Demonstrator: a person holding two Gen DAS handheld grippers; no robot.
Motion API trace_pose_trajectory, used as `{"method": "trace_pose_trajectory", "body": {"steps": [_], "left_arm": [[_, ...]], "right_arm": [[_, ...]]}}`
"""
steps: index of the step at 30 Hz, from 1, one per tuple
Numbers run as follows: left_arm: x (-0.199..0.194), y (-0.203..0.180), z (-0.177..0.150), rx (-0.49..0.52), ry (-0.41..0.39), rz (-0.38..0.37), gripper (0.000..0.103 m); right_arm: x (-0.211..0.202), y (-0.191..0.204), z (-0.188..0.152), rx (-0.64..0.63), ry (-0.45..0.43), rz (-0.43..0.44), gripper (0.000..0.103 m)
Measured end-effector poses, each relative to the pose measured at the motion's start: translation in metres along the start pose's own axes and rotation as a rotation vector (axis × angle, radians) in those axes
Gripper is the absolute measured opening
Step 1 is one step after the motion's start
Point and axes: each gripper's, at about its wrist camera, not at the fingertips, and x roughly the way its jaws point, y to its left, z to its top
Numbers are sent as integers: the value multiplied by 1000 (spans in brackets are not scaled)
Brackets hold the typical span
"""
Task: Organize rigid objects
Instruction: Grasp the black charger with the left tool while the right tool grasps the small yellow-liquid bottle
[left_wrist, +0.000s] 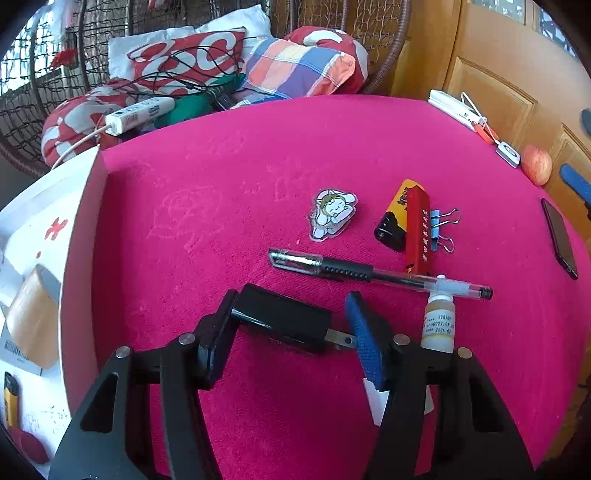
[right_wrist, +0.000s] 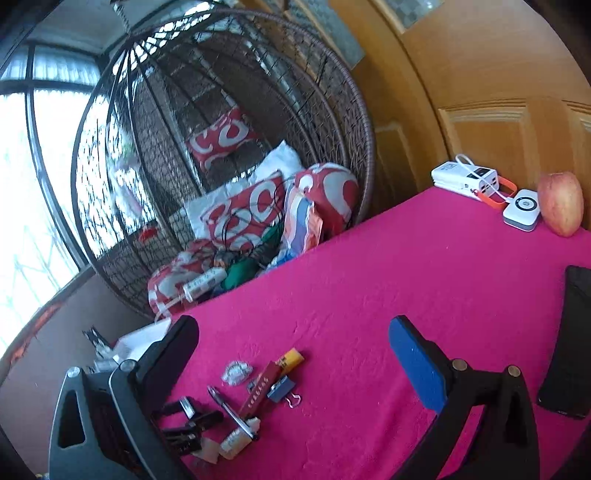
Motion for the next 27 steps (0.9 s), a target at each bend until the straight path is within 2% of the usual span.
{"method": "trace_pose_trajectory", "body": {"steps": [7, 10, 12, 14, 18, 20, 24, 27], "left_arm": [[-32, 10, -9, -43, -74, -14, 58], [-53, 14, -12, -53, -117, -30, 58], [-63, 17, -14, -62, -135, -39, 58], [-72, 22, -18, -78, -144, -45, 58], [-81, 33, -23, -114, -158, -62, 58], [-83, 36, -24, -128, -160, -73, 58], [-84, 36, -25, -135, -166, -84, 58], [-85, 36, -26, -135, -167, -91, 58]], "right_arm": [[41, 9, -17, -98, 154, -131, 103], [55, 12, -29, -111, 228, -129, 103], [61, 15, -37, -123, 272, -85, 94], [62, 20, -42, -151, 297, -33, 72], [47, 44, -59, -266, 332, 147, 71], [41, 62, -76, -354, 378, 184, 64], [52, 80, -109, -473, 484, 105, 51], [62, 79, -110, -465, 489, 63, 50]]}}
